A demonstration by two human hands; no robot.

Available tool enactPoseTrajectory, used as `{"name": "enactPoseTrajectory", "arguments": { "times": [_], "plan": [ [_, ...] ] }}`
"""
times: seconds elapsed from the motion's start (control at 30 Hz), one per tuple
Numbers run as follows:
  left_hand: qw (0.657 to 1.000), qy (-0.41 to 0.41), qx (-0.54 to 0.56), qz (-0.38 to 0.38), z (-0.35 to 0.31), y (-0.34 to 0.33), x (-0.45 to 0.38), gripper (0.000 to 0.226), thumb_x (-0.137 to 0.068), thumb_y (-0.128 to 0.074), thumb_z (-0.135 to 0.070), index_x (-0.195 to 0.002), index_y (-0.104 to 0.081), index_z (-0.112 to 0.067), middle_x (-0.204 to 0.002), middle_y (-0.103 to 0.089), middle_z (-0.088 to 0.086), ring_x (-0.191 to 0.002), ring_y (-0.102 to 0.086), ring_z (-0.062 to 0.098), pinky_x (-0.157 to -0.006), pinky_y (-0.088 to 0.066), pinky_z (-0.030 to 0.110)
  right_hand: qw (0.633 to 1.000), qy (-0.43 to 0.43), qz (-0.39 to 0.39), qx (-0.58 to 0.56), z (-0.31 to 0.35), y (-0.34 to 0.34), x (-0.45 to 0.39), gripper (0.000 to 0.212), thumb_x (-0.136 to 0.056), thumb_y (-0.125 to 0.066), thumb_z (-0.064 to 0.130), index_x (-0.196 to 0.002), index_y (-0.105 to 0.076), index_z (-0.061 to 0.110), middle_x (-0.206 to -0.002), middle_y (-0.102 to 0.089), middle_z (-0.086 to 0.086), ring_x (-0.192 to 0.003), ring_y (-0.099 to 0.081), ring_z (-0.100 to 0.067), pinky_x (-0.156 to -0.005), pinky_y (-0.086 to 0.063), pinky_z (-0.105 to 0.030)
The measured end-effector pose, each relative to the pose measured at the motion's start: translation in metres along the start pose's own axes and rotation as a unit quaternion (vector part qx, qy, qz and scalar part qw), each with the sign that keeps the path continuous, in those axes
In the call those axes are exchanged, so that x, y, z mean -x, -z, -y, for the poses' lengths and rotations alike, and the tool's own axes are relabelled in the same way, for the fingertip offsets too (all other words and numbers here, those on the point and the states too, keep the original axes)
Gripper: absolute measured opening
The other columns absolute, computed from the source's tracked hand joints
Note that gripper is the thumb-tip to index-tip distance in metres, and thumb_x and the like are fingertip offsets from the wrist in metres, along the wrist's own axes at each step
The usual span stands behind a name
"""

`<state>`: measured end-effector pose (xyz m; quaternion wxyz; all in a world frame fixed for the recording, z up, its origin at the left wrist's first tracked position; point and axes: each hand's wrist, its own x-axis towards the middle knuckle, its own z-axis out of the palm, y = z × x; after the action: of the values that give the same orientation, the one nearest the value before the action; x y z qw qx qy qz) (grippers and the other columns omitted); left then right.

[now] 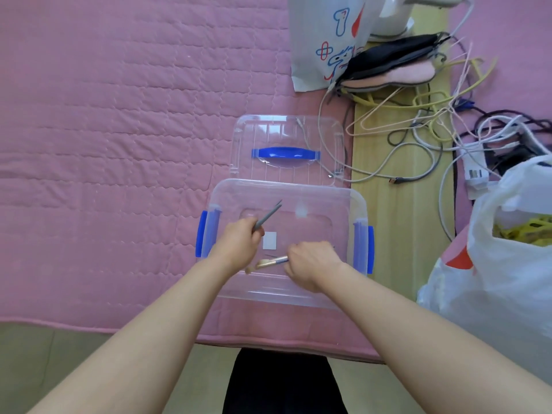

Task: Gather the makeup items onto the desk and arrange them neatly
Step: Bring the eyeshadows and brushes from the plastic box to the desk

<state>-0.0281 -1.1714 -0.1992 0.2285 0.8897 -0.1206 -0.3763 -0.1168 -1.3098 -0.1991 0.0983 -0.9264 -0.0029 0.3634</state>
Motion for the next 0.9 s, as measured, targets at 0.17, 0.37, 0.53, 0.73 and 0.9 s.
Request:
{"name": "enactPoseTrajectory", "arguments": {
  "times": [0.17,0.37,0.53,0.73,0.9],
  "plan": [
    [0.99,0.026,0.129,-0.057,-0.021,0.027,0.049,0.021,-0.096,-0.043,-0.015,-0.09,-0.063,-0.021,-0.067,-0.056,-0.006,-0.065,-0.054,0.018,-0.059,-0.043,0.029,0.994,-0.063,-0.007,-0.085,0.004,0.041,0.044,0.025,-0.096,-0.035,0.022,-0.108,-0.052,0.009,-0.111,-0.061,-0.013,-0.095,-0.059,-0.035,-0.067,-0.037,-0.034],
    [0.939,0.058,0.326,-0.096,-0.05,0.064,0.128,0.022,-0.096,-0.042,-0.005,-0.09,-0.062,-0.012,-0.068,-0.058,0.007,-0.054,-0.049,0.016,-0.055,-0.045,0.024,0.962,-0.081,0.011,-0.261,0.015,0.091,0.109,0.019,-0.1,-0.033,0.027,-0.095,-0.047,0.015,-0.093,-0.055,-0.011,-0.077,-0.051,-0.031,-0.063,-0.038,-0.033],
    [0.865,0.095,0.471,-0.145,-0.078,0.088,0.201,0.02,-0.097,-0.041,-0.001,-0.099,-0.06,-0.006,-0.069,-0.056,0.01,-0.05,-0.047,0.016,-0.053,-0.046,0.023,0.902,-0.07,0.002,-0.425,0.044,0.127,0.172,0.019,-0.093,-0.035,0.015,-0.081,-0.05,0.02,-0.07,-0.056,-0.005,-0.055,-0.05,-0.023,-0.052,-0.043,-0.028],
    [0.803,0.11,0.543,-0.221,-0.091,0.098,0.287,0.011,-0.096,-0.045,-0.003,-0.1,-0.045,-0.013,-0.064,-0.052,0.004,-0.043,-0.035,0.012,-0.043,-0.039,0.023,0.863,-0.014,-0.008,-0.505,0.092,0.156,0.246,0.02,-0.1,-0.037,0.022,-0.106,-0.054,0.014,-0.066,-0.047,0.0,-0.051,-0.039,-0.012,-0.04,-0.032,-0.018],
    [0.76,0.119,0.587,-0.253,-0.081,0.096,0.353,0.011,-0.097,-0.046,-0.005,-0.089,-0.051,-0.012,-0.067,-0.054,0.003,-0.045,-0.039,0.012,-0.051,-0.039,0.028,0.829,0.017,0.019,-0.558,0.134,0.163,0.292,0.018,-0.101,-0.038,0.02,-0.106,-0.054,0.013,-0.062,-0.044,-0.001,-0.043,-0.035,-0.009,-0.044,-0.032,-0.023]
  ]
}}
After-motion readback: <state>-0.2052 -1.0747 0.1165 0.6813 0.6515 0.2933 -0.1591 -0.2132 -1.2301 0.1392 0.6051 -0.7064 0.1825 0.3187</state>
